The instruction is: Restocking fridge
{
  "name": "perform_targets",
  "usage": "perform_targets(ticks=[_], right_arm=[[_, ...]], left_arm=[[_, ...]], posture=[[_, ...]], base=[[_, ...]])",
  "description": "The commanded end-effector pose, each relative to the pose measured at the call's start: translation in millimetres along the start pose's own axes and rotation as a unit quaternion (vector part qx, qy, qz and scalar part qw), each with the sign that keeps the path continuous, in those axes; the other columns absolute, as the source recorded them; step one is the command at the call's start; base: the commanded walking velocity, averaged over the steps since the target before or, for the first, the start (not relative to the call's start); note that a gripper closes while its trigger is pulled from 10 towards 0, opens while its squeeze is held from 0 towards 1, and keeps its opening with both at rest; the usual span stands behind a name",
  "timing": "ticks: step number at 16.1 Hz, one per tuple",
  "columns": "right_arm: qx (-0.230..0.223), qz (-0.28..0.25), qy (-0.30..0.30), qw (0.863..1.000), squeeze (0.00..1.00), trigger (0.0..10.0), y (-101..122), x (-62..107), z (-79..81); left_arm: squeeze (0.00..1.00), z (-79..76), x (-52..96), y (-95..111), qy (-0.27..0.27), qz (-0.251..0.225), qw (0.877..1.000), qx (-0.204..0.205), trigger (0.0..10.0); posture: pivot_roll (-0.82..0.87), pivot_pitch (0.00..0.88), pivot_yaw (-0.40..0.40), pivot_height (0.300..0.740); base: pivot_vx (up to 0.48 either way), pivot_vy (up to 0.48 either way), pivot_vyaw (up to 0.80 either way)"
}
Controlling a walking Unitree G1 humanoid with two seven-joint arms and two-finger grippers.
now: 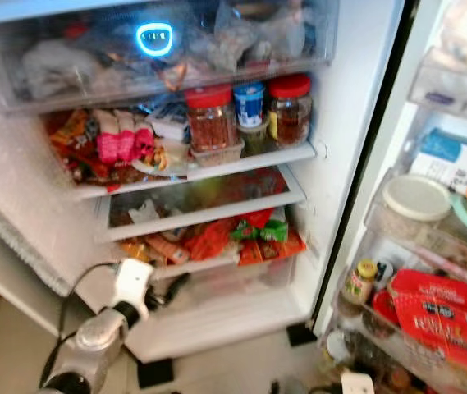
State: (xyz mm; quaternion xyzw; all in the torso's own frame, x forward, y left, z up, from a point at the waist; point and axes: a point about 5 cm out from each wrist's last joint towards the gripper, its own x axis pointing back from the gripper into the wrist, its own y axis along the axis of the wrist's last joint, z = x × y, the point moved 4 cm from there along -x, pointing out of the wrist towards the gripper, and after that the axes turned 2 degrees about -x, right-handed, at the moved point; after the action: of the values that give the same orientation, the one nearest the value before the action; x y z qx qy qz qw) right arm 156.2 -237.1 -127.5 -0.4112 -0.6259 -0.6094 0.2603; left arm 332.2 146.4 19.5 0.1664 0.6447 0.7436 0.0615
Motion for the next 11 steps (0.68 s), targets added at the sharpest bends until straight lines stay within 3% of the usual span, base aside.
perform_targets(ticks=[1, 2, 3, 4, 7, 8, 11], right_arm=[[0.005, 0.017, 0.037, 0.999, 0.0, 10.0, -10, 1.4, 24.7], [0.004, 0.017, 0.038, 0.999, 0.0, 10.0, -9, 1.2, 25.8], [0.002, 0.016, 0.039, 0.999, 0.0, 10.0, -8, 0.9, 27.1], [0.002, 0.015, 0.039, 0.999, 0.0, 10.0, -7, 0.7, 27.6], [-0.003, 0.015, 0.038, 0.999, 0.0, 10.0, -5, 0.2, 27.8], [-0.004, 0.015, 0.038, 0.999, 0.0, 10.0, -5, 0.1, 27.3], [-0.002, 0.015, 0.04, 0.999, 0.0, 10.0, -4, 0.0, 27.7]], left_arm=[[0.0, 10.3, 9.9, -22, 0.034, 0.051, 0.998, 0.005, 10.0], [0.0, 19.4, 20.4, -40, 0.064, 0.093, 0.994, 0.006, 10.0], [0.0, 32.5, 39.9, -65, 0.102, 0.151, 0.983, 0.015, 10.0], [0.0, 37.2, 49.4, -76, 0.116, 0.175, 0.978, 0.021, 10.0], [0.0, 53.4, 91.7, -116, 0.176, 0.272, 0.945, 0.039, 10.0], [0.0, 53.7, 104.6, -127, 0.188, 0.297, 0.935, 0.051, 10.0], [0.0, 49.7, 118.8, -140, 0.191, 0.333, 0.922, 0.05, 10.0]], posture=[[-0.1, 0.0, 0.126, 0.651], [-0.1, 0.0, 0.129, 0.651], [-0.1, 0.0, 0.132, 0.651], [-0.1, 0.0, 0.134, 0.651], [-0.11, 0.0, 0.138, 0.651], [-0.1, 0.0, 0.133, 0.651], [-0.1, 0.0, 0.123, 0.651]], base=[[0.0, 0.0, 0.0], [0.0, 0.0, 0.0], [0.0, 0.0, 0.0], [0.0, 0.0, 0.0], [0.0, 0.0, 0.0], [0.0, 0.0, 0.0], [-0.164, 0.276, 0.0]])
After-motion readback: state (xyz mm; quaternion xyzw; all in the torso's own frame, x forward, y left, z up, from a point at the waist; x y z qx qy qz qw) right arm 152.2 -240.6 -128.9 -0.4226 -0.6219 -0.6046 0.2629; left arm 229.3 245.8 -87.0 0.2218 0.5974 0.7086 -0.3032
